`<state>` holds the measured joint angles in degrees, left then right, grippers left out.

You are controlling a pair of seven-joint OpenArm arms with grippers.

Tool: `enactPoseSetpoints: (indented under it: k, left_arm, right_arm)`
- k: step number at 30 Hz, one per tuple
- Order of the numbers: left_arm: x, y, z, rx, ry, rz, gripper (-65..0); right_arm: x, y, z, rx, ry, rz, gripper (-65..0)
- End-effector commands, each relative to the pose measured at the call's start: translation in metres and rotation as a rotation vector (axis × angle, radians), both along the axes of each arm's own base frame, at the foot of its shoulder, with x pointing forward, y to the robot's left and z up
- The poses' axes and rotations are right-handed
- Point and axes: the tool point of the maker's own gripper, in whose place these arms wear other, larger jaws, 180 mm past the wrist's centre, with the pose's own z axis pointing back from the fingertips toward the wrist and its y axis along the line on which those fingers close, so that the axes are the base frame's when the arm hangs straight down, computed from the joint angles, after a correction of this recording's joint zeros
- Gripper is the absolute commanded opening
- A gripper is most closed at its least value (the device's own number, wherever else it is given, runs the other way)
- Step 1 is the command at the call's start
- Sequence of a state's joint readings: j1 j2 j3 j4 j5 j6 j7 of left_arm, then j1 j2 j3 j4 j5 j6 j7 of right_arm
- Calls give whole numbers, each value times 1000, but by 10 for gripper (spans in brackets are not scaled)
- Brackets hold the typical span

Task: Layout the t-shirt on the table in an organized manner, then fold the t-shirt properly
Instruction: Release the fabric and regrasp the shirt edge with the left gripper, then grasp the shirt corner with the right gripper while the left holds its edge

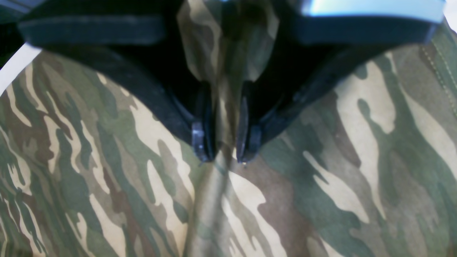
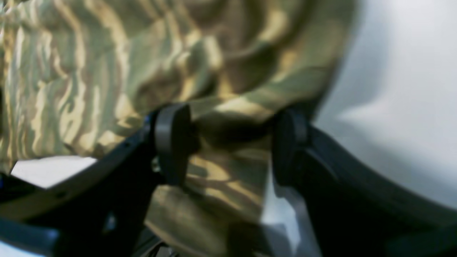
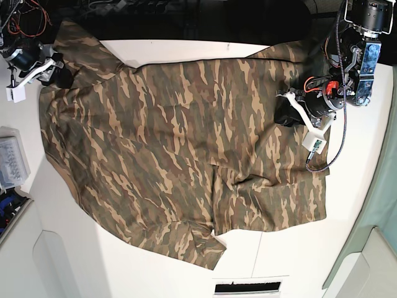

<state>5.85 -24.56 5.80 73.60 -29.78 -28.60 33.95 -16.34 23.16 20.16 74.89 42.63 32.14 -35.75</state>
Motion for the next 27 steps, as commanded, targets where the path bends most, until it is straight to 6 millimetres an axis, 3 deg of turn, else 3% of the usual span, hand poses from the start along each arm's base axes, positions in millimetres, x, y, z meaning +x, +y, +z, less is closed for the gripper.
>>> enactPoseSetpoints:
  k: [1, 4, 5, 11, 16, 19, 23, 24, 27]
  left_arm:
    - [-28, 19, -22, 123, 132, -11, -477]
    - [-28, 19, -23, 124, 133, -11, -478]
    - [-28, 19, -22, 124, 133, -11, -478]
    - [-29, 20, -23, 127, 141, -13, -478]
    - [-38, 22, -27, 142, 186, -20, -478]
    - [-39, 23, -28, 142, 189, -19, -478]
    - [-38, 23, -28, 137, 181, -14, -478]
    - [-37, 22, -28, 135, 174, -12, -478]
    - [-33, 21, -27, 128, 156, -9, -478]
  right_arm:
    - [-6, -1, -3, -24, 37, 29, -377]
    - [7, 2, 12, -33, -23, 39, -613]
    - [14, 2, 21, -40, -57, 42, -650]
    - [49, 5, 74, -130, -180, 157, -650]
    - [67, 16, 114, -176, -304, 230, -650]
    - [70, 20, 122, -180, -329, 241, -650]
    - [68, 7, 112, -261, -299, 236, -650]
    - [69, 2, 109, -282, -294, 223, -637]
    - [72, -18, 99, -336, -273, 151, -382]
